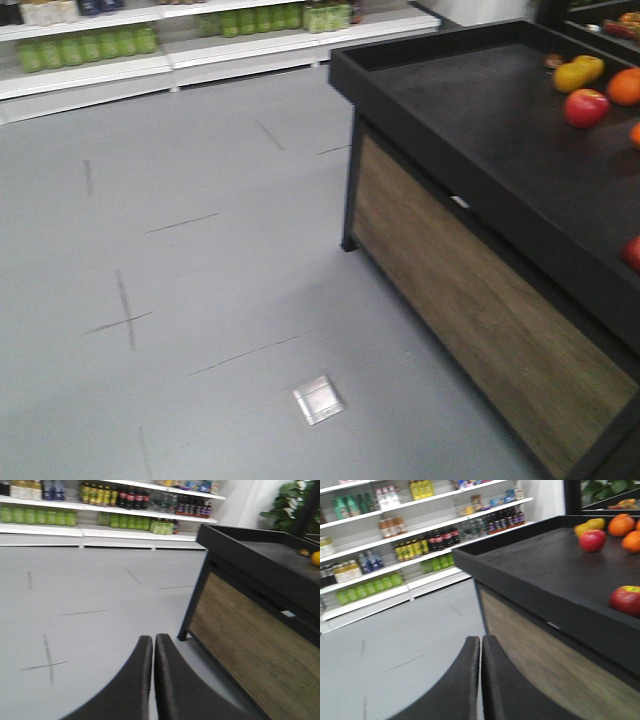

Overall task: Pick three apples into basket with both arms
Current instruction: 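Turn and drive the base up to the table holding the blue basket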

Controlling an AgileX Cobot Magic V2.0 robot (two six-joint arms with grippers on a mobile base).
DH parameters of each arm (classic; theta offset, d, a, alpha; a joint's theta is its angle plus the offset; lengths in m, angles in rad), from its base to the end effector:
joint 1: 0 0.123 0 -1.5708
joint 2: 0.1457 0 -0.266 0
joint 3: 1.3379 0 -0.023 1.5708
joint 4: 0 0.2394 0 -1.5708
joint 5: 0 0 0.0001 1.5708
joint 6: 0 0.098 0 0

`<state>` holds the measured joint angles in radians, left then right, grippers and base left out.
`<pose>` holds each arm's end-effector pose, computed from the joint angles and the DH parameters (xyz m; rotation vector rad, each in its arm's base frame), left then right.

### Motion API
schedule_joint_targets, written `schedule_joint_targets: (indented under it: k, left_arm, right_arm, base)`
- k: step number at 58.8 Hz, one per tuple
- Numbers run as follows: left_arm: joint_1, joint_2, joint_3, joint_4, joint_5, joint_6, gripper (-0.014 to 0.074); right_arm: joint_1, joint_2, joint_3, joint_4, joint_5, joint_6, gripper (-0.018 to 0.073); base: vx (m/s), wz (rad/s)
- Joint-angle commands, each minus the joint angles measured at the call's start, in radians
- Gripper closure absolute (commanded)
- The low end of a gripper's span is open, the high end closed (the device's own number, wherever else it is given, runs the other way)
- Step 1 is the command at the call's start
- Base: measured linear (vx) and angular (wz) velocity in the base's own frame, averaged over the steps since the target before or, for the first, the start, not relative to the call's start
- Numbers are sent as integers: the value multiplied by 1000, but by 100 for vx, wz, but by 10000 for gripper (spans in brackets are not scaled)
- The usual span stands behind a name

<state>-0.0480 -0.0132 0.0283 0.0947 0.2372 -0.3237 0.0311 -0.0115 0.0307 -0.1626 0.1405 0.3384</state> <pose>0.0701 -0.0012 0.1822 -0.1757 1.7295 -0.1863 0.0714 0.0000 0.1908 0.1374 1.6376 0.1408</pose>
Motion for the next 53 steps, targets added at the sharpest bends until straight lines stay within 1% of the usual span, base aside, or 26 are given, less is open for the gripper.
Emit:
schedule_joint_targets:
  k: [1,53]
  left_arm:
    - [-5,-13,-25,-2,-74,-7,602]
    - [-5,-13,-25,-2,-74,-7,602]
  right_arm:
    - [-6,-12,11,-14,-71,-9,564]
    - [-6,-12,11,-14,-71,-9,564]
  base:
    - [13,-49]
    - [12,-48]
